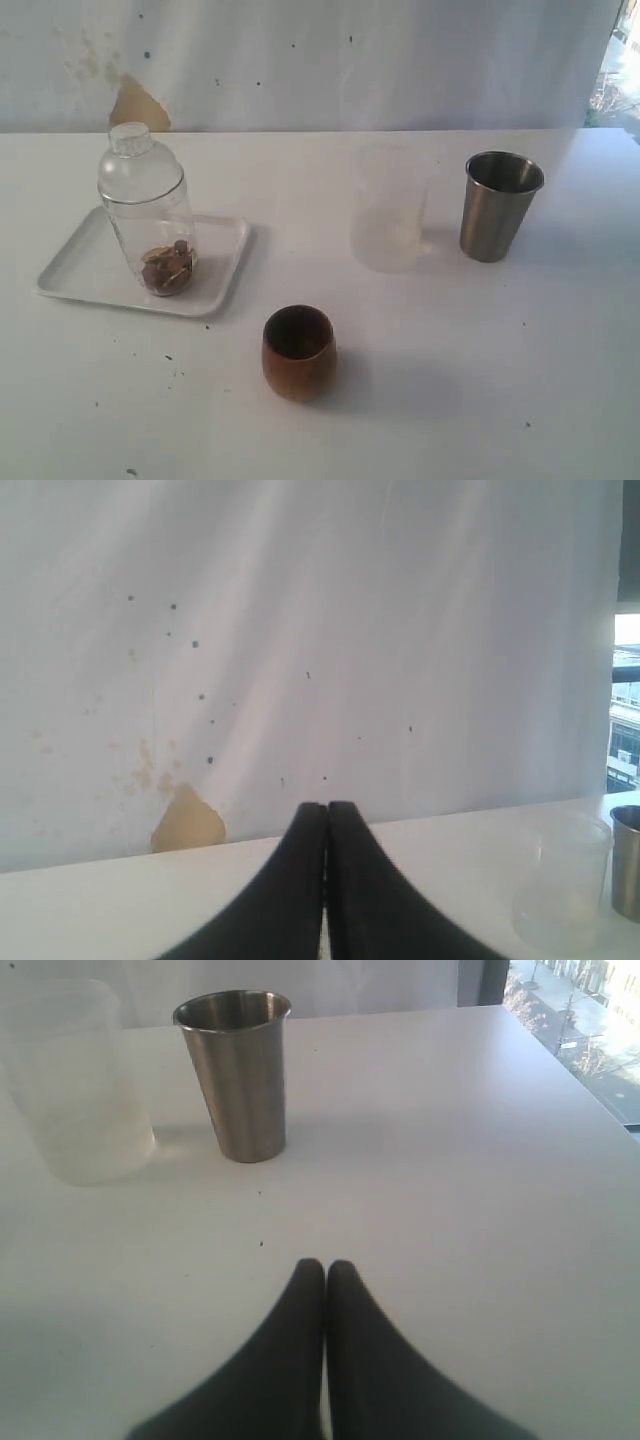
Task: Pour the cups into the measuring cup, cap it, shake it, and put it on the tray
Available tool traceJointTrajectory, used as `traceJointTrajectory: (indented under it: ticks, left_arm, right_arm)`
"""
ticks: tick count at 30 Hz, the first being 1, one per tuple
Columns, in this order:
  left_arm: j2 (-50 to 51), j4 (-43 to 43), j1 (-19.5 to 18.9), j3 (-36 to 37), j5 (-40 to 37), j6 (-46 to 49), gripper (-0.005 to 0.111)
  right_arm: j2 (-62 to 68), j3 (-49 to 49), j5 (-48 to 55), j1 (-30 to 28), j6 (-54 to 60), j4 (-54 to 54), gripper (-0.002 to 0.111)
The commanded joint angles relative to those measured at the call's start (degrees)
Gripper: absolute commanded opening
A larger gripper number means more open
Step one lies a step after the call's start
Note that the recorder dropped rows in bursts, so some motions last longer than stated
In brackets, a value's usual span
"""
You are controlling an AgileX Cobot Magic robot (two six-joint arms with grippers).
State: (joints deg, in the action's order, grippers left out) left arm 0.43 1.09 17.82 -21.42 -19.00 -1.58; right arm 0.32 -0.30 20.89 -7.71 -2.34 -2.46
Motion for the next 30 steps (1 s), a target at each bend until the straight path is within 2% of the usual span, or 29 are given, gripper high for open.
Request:
traceJointTrajectory:
  ticks: [1,17,19,23,27,30]
  left_arm:
    - [0.3,-1.1,0.0,0.3,-0.8,0.2,0.001]
    - [0.0,-1.1,-0.3,1.8,1.0,0.2,0.001]
    - [-0.4,-1.1,-1.8,4.2,3.2,0.2,0.001]
    - [-0.4,-1.1,-8.0,11.1,7.4,0.2,0.001]
    - [-0.4,-1.1,-13.0,17.8,7.3,0.2,0.001]
    - [-0.4,-1.1,-14.9,21.4,6.1,0.2,0.001]
  right_arm:
    - [-0.3,0.3,-0.8,-0.3,0.0,0.3,0.0]
    - [-0.3,0.3,-0.8,-0.3,0.0,0.3,0.0]
    - [-0.3,0.3,-0.8,-0.3,0.0,0.3,0.0]
    - [-0.3,0.3,-0.8,-0.3,0.0,0.3,0.0]
    - [-0.3,0.3,-0.8,-0.3,-2.2,0.3,0.0]
    - [-0.3,0.3,-0.8,-0.3,-2.2,0.3,0.0]
